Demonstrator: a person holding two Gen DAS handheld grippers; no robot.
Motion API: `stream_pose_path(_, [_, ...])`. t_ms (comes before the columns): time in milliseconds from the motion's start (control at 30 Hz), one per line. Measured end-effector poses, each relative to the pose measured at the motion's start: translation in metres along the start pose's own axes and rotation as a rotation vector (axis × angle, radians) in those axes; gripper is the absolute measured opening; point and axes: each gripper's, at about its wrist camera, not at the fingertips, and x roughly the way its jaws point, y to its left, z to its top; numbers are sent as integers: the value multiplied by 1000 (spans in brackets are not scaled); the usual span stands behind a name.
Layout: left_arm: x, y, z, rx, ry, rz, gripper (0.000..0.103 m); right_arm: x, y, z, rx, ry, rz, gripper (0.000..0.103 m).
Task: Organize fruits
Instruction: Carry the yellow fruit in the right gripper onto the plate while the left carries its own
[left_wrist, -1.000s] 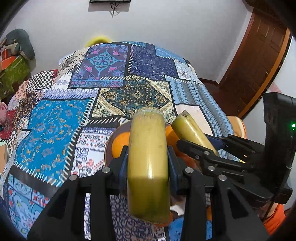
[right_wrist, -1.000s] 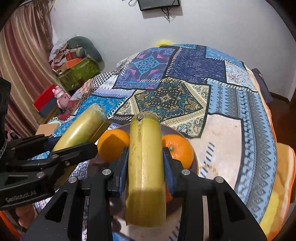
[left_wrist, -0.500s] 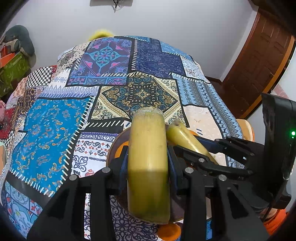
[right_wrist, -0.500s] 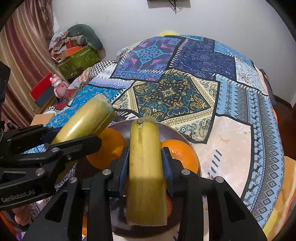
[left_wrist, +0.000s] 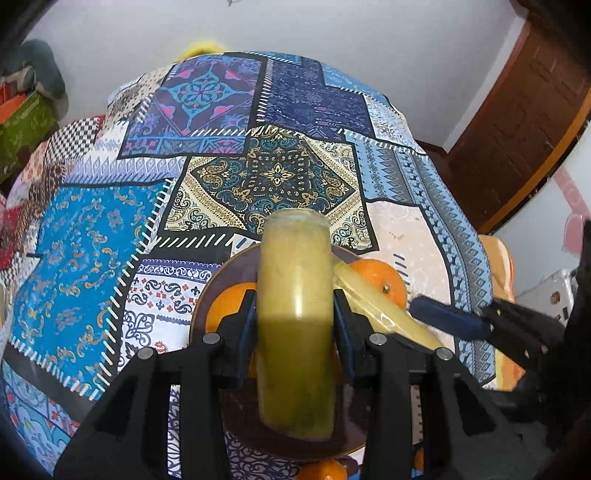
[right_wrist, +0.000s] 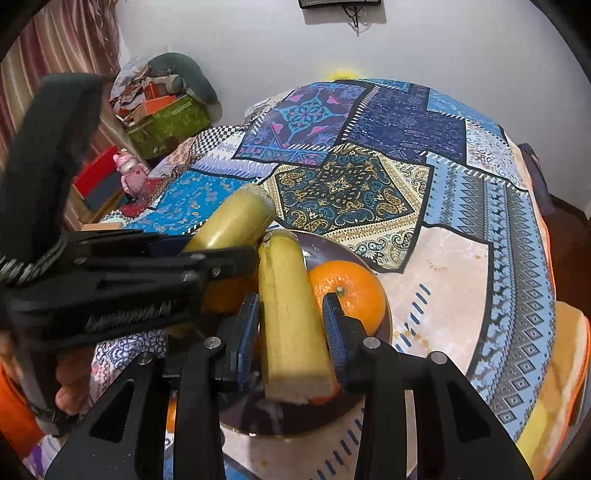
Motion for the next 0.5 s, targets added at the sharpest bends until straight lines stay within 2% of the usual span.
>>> stream_pose_path(100, [-1,-1,3,-14,-4,-15,39,-3,-3,-2,8,-9,9,33])
stream_pose_path(267, [-5,-7,4,5,-13,0,39,-4,-4,-4,24,-17,18,33])
stream_pose_path(500, [-18,-7,-3,7,-31,3,39,-15,-2,-9,12,-39,-16,33])
